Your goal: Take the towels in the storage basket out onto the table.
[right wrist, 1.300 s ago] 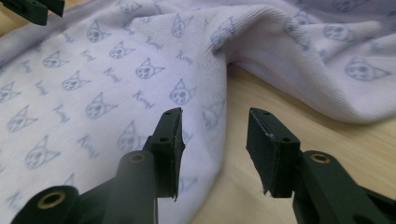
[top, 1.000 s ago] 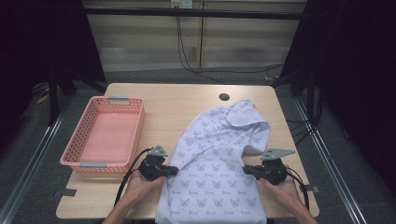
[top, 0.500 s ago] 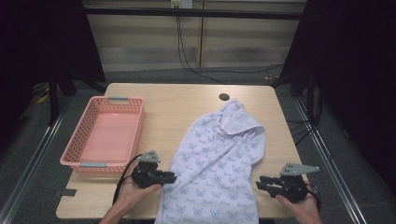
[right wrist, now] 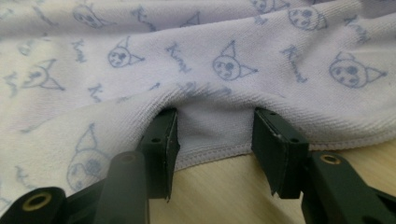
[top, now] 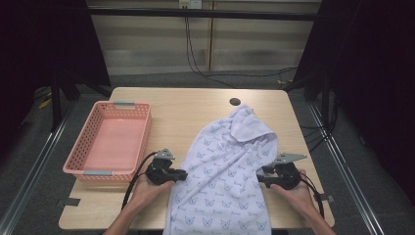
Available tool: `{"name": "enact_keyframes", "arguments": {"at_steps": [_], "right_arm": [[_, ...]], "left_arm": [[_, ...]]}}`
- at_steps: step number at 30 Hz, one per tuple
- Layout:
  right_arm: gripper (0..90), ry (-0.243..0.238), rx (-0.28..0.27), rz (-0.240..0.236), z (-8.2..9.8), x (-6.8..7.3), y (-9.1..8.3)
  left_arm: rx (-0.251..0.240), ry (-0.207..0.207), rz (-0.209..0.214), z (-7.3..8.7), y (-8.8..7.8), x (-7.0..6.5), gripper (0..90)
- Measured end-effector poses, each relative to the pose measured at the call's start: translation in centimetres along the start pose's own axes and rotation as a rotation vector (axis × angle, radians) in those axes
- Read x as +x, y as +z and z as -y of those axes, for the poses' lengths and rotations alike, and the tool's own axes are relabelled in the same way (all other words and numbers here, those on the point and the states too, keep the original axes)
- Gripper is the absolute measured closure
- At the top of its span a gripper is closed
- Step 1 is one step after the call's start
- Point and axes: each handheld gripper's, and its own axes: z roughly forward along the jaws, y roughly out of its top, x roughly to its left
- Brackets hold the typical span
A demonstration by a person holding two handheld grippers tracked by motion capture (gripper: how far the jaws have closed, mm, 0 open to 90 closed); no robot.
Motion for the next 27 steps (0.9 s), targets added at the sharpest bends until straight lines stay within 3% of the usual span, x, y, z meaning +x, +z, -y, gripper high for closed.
{"name": "enact_keyframes", "arguments": {"at_steps": [1,3,4,6,8,10,14,18,20,23,27], "right_arm": [[52.7,-0.005,0.010,0.012,0.0,0.3,0.2],[62.5,-0.067,0.009,0.048,0.0,0.6,0.3],[72.4,-0.059,0.011,0.044,0.0,0.6,0.3],[84.1,-0.057,0.021,0.061,0.0,0.5,0.0],[85.8,-0.038,0.031,0.059,0.3,0.2,-0.4],[86.2,-0.032,0.047,0.076,0.7,-0.3,-1.1],[86.4,0.021,0.053,0.090,2.2,-1.2,-3.2],[85.8,0.050,0.036,0.058,3.8,-0.8,-5.3],[82.2,0.054,0.019,0.045,4.1,-0.6,-5.9],[72.1,0.057,-0.017,0.038,4.0,-0.5,-6.4],[63.2,0.055,-0.067,0.031,3.0,-0.6,-6.3]], "left_arm": [[0.003,0.003,-0.001,0.2,-0.2,0.0,79.6],[0.001,-0.001,-0.006,0.7,-0.7,0.0,80.4],[0.003,-0.004,-0.006,0.8,-0.9,0.0,80.5],[0.008,-0.004,-0.017,1.2,-1.3,-0.1,81.7],[0.015,-0.007,-0.018,1.6,-1.8,-0.4,81.7],[0.022,-0.018,0.025,2.3,-2.1,-0.9,81.9],[0.053,0.027,0.025,3.1,-2.8,-2.4,82.6],[0.058,0.062,0.065,3.9,-3.6,-3.7,74.2],[0.017,0.038,0.079,3.5,-3.6,-3.4,70.8],[-0.036,0.019,0.044,1.9,-3.0,-2.2,65.9],[-0.063,0.007,0.007,-0.2,-1.3,-0.9,62.1]]}}
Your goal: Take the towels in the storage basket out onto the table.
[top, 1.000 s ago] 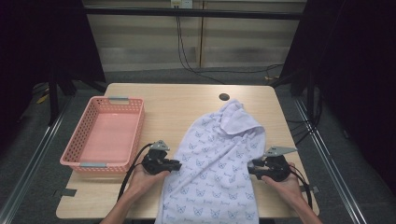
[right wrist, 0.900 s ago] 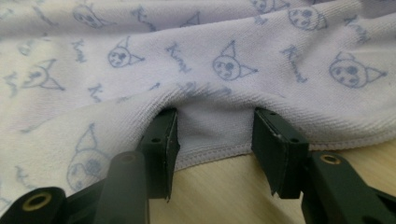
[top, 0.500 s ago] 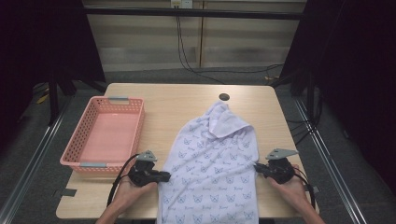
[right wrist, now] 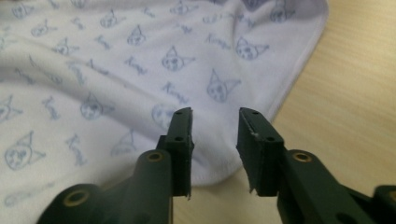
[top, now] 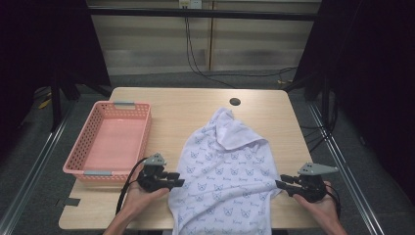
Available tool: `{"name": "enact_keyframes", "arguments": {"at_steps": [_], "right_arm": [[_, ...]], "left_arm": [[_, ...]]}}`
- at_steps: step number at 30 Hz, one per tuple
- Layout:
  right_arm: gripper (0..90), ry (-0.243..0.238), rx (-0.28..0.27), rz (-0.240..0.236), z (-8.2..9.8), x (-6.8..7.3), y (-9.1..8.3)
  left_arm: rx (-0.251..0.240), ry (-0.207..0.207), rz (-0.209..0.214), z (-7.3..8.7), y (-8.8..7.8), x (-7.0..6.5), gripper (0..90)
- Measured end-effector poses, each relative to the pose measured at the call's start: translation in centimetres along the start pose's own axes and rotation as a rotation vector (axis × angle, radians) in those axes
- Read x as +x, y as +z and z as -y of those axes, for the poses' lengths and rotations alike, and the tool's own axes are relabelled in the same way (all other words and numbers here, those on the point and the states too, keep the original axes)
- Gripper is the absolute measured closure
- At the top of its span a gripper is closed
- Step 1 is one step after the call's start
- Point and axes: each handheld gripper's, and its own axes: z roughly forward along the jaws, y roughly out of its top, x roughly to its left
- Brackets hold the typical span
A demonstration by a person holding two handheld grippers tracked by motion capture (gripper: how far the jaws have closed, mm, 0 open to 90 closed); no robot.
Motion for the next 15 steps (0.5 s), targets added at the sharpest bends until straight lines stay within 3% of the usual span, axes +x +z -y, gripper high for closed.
{"name": "enact_keyframes", "arguments": {"at_steps": [3,4,6,7,10,12,15], "right_arm": [[59.3,-0.003,-0.014,0.003,-0.9,-0.1,0.7],[57.6,-0.007,-0.015,0.003,-1.1,-0.2,1.0],[58.5,-0.032,0.003,-0.019,-2.0,-0.1,2.6],[58.5,-0.032,0.003,-0.019,-2.0,-0.1,2.6],[53.8,-0.041,0.012,-0.021,-2.9,0.3,4.3],[51.3,-0.053,0.021,-0.024,-3.5,0.5,5.5],[50.0,-0.089,0.054,-0.026,-4.3,1.5,7.4]], "left_arm": [[0.019,-0.011,0.002,-0.9,1.7,0.7,61.9],[0.048,0.004,-0.022,-1.1,2.5,1.0,62.1],[0.024,-0.030,-0.011,-1.2,2.9,1.7,66.4],[0.030,-0.024,-0.017,-1.3,2.9,1.8,66.4],[0.051,0.011,-0.042,-1.2,2.9,1.3,76.9],[0.075,0.045,-0.012,-0.9,2.7,0.9,86.5],[0.093,0.052,0.001,-0.1,2.0,0.0,87.4]]}}
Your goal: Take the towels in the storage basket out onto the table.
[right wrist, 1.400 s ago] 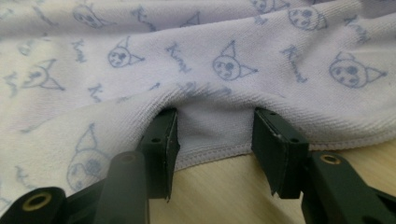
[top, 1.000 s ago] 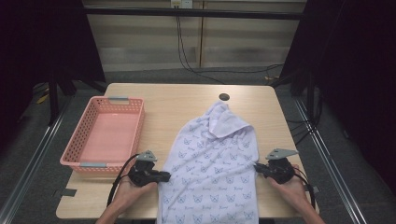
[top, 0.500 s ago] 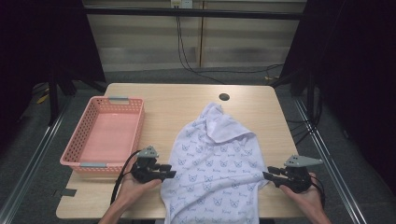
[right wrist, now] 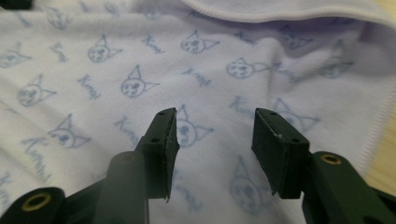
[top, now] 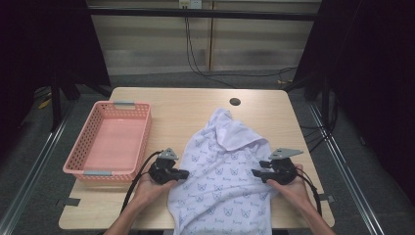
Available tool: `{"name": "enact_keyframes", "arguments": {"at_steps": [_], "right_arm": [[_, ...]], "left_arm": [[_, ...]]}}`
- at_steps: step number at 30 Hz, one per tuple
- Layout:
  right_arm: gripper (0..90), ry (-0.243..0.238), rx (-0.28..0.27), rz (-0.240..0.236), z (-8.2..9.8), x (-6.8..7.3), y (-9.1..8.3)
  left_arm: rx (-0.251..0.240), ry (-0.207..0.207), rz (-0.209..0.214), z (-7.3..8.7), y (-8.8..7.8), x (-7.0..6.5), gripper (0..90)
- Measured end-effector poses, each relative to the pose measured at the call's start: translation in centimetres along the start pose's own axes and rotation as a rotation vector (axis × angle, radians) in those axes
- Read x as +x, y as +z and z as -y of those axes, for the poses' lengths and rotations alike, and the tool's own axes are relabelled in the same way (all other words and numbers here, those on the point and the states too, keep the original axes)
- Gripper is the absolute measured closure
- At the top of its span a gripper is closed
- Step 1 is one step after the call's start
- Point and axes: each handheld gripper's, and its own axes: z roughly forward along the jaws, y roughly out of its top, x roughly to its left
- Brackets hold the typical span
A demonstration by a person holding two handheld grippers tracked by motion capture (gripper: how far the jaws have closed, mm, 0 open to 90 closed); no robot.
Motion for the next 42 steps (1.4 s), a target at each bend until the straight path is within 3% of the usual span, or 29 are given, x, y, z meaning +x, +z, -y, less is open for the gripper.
{"name": "enact_keyframes", "arguments": {"at_steps": [2,5,7,9,10,11,13,14,15,17,19,21,23,26,28,31,34,38,40,42], "right_arm": [[49.2,-0.018,0.002,-0.010,-0.3,0.8,0.5],[47.3,-0.018,-0.017,-0.032,-1.0,1.5,0.9],[46.4,-0.012,-0.013,-0.033,-1.3,1.5,1.3],[45.2,-0.010,-0.001,-0.034,-1.4,1.5,2.0],[44.3,-0.013,0.006,-0.031,-1.5,1.5,2.4],[43.5,-0.011,0.011,-0.030,-1.6,1.5,2.7],[40.7,-0.007,0.016,-0.030,-1.8,1.4,3.2],[40.5,-0.008,0.006,-0.029,-1.9,1.2,3.4],[40.5,0.000,0.005,-0.027,-2.1,1.0,3.5],[40.6,0.000,-0.004,-0.023,-2.4,0.5,3.8],[41.9,0.020,-0.004,-0.025,-2.6,0.2,4.0],[47.3,0.010,-0.005,-0.011,-2.6,0.1,4.2],[60.8,-0.004,0.017,0.004,-2.5,0.1,4.1],[80.9,-0.003,0.038,-0.002,-1.7,-0.1,2.9],[85.7,0.004,0.040,-0.014,-0.8,-0.2,2.0],[86.3,0.017,0.058,-0.024,1.5,0.3,-0.6],[86.2,0.045,0.079,-0.057,3.8,1.3,-3.2],[86.2,0.044,0.108,-0.087,5.6,3.2,-5.3],[85.6,0.048,0.122,-0.096,6.0,3.9,-5.9],[78.5,0.026,0.125,-0.093,6.1,4.4,-6.1]], "left_arm": [[0.010,-0.021,0.021,1.0,-0.7,-0.7,87.4],[0.037,0.001,0.054,2.4,-1.9,-2.2,87.4],[0.046,-0.006,0.071,3.1,-2.4,-2.9,87.4],[0.050,0.027,0.086,3.5,-2.6,-3.6,87.1],[0.036,0.039,0.068,3.4,-2.7,-3.7,85.0],[-0.030,0.030,0.055,3.1,-2.9,-3.5,82.3],[-0.080,-0.011,0.033,2.3,-2.8,-2.3,75.8],[-0.087,-0.033,0.008,1.9,-2.5,-1.7,72.6],[-0.091,-0.047,0.012,1.6,-2.2,-1.2,69.9],[-0.076,-0.043,-0.042,0.7,-1.3,-0.4,67.8],[-0.090,-0.077,-0.068,0.2,-0.8,0.6,64.0],[-0.076,-0.073,-0.093,-0.1,-0.4,1.1,60.9],[-0.077,-0.068,-0.102,-0.1,-0.1,1.2,61.8],[-0.061,-0.045,-0.104,0.0,-0.2,0.9,67.0],[-0.052,-0.031,-0.087,0.2,-0.3,0.6,72.4],[-0.042,-0.023,-0.056,0.7,-0.3,-0.4,80.5],[0.000,-0.011,-0.035,1.3,-0.6,-2.2,87.1],[0.035,0.001,0.036,2.6,-1.3,-4.6,88.6],[0.053,0.019,0.053,3.0,-1.6,-5.3,88.5],[0.049,0.010,0.063,3.3,-1.9,-5.6,86.4]]}}
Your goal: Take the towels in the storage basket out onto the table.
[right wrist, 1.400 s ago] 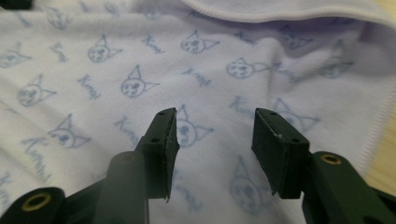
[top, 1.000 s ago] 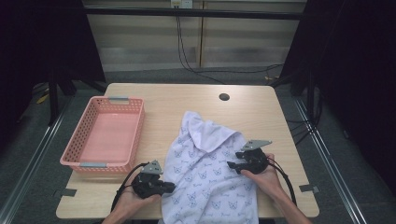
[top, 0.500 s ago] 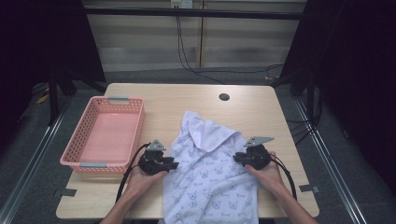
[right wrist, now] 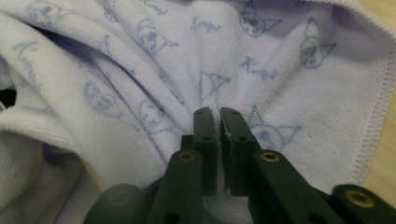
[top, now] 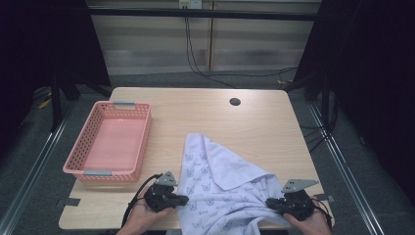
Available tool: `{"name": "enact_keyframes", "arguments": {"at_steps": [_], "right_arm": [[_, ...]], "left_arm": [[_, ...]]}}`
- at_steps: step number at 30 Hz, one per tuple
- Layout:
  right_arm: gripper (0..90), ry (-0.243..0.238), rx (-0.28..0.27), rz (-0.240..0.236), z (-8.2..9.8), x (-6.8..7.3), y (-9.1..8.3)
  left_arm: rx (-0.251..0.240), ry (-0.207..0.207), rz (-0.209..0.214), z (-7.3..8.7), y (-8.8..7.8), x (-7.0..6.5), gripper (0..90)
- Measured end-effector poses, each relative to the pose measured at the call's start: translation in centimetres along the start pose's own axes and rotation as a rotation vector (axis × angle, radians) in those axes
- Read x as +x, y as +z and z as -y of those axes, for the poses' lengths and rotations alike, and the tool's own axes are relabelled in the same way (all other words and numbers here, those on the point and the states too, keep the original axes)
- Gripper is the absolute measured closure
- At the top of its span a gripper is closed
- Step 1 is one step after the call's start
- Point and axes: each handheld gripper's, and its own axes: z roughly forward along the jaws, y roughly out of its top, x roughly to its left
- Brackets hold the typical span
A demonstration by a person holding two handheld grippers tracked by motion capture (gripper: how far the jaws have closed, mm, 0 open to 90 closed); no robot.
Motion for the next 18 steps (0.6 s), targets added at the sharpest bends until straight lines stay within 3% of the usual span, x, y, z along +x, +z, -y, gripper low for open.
{"name": "enact_keyframes", "arguments": {"at_steps": [3,6,8,12,17,18], "right_arm": [[66.2,-0.008,-0.072,-0.013,-1.0,-0.2,-0.1],[62.8,-0.021,-0.138,-0.051,-3.1,-0.6,0.5],[61.9,-0.042,-0.136,-0.065,-4.6,-0.4,1.7],[58.2,-0.112,-0.134,-0.125,-7.4,1.5,4.7],[54.6,-0.180,-0.114,-0.166,-9.2,3.5,7.3],[54.7,-0.187,-0.109,-0.193,-9.3,3.7,7.8]], "left_arm": [[-0.049,-0.002,-0.002,-0.6,-0.1,0.6,78.7],[-0.078,-0.026,-0.031,-1.9,0.3,2.0,76.5],[-0.102,-0.038,-0.049,-2.5,0.7,2.7,76.6],[-0.069,-0.052,-0.069,-2.6,1.3,3.4,74.7],[-0.071,-0.050,-0.064,-2.5,1.4,3.4,70.6],[-0.071,-0.049,-0.061,-2.5,1.4,3.4,68.9]]}}
